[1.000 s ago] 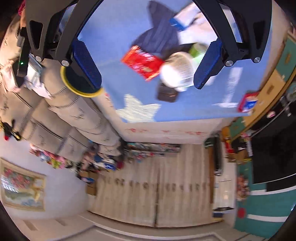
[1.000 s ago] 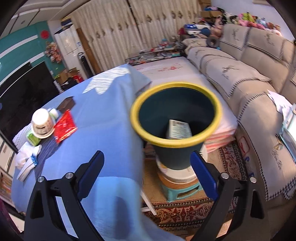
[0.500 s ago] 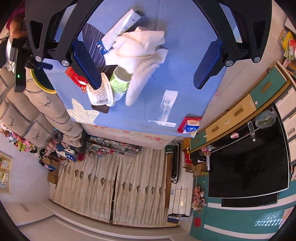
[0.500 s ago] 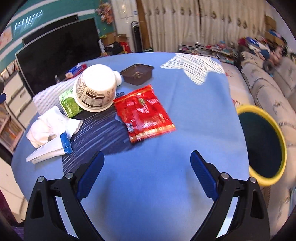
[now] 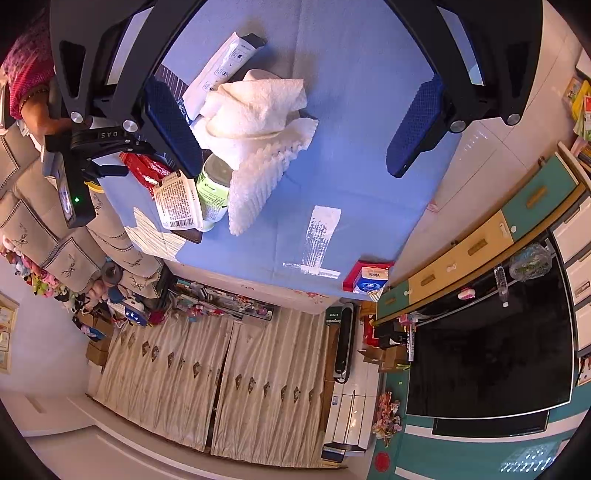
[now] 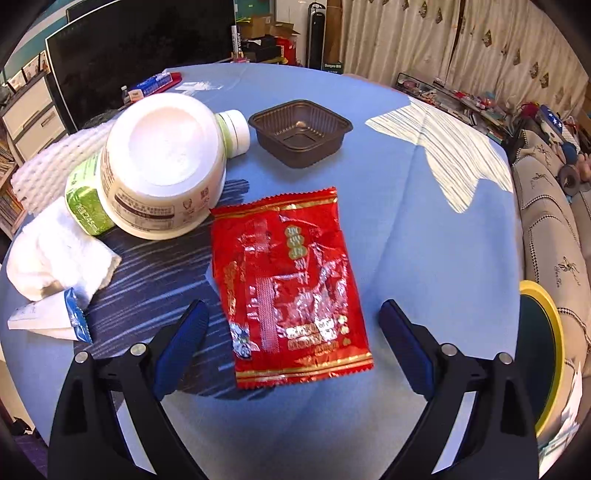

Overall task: Collect trash
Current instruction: 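Grasp the red snack bag with the right gripper and drop it into the bin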

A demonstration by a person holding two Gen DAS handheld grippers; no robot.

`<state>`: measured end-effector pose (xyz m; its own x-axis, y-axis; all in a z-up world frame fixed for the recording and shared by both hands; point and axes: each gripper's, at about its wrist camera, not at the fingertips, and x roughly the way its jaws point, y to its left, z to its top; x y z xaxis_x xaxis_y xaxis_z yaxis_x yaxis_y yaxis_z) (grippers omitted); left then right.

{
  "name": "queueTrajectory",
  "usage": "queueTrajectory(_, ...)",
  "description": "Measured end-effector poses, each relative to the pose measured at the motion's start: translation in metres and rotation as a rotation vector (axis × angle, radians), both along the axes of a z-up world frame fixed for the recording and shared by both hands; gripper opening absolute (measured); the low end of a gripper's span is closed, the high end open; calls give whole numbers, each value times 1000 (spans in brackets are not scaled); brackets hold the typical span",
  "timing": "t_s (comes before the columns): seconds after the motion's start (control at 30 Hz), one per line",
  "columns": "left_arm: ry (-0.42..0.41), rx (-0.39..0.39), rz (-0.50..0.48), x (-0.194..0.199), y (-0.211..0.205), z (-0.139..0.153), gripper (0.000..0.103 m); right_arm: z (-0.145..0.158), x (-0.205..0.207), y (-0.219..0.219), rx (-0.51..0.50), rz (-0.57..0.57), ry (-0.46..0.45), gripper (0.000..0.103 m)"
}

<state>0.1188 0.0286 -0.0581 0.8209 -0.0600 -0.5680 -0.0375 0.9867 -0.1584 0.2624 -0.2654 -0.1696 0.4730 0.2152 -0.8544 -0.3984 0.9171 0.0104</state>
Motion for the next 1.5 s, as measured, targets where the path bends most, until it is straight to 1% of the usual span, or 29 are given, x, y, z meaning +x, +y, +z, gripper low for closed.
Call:
queueTrajectory(0.03,-1,-2,-2,0,-1,0,98,0,1,0,2,-2,0,89)
queueTrajectory(0.07,-1,-2,-4,-1,-1,-1,98,1,2,0,1,0,-3,85)
queueTrajectory(0.1,-2,-2,-4,-1,-2,0,98,2,2,0,2,7,-5,78)
queueTrajectory(0.13,-3,-2,-4,0,-2,0,98,4,2,1,1,12,-7,73)
queueTrajectory(0.17,-2,-2,-4,0,-3,0,98,5,2,2,0,15,-7,66)
queueTrajectory(0.2,-1,-3,-4,0,-3,-1,98,5,2,2,-2,15,-7,61)
queueTrajectory(0.33,3,0,-8,-1,-6,-1,98,7,-2,1,4,2,-14,52)
queueTrajectory(0.37,4,2,-8,-1,-6,0,98,7,-4,0,7,-3,-16,47)
queueTrajectory(0.4,4,2,-8,0,-6,0,98,8,-6,0,9,-8,-20,37)
queueTrajectory(0.43,4,2,-9,0,-7,0,98,8,-8,-2,12,-16,-24,32)
queueTrajectory(0.47,4,2,-9,0,-7,0,98,8,-9,-3,19,-20,-21,30)
queueTrajectory(0.63,7,5,-8,1,-10,0,98,11,-24,-14,49,-38,-24,28)
queueTrajectory(0.8,12,3,-12,3,-13,-1,98,20,-34,-34,80,-98,-48,28)
queueTrajectory(1.0,16,10,-36,4,-21,-3,98,34,-38,-71,98,-178,-90,28)
queueTrajectory(1.1,15,19,-48,3,-26,-2,98,36,-34,-99,107,-250,-100,28)
queueTrajectory(1.27,18,31,-62,6,-35,-2,98,29,-27,-148,109,-376,-98,29)
queueTrajectory(1.5,26,51,-98,11,-53,-1,98,2,-18,-223,85,-581,-61,29)
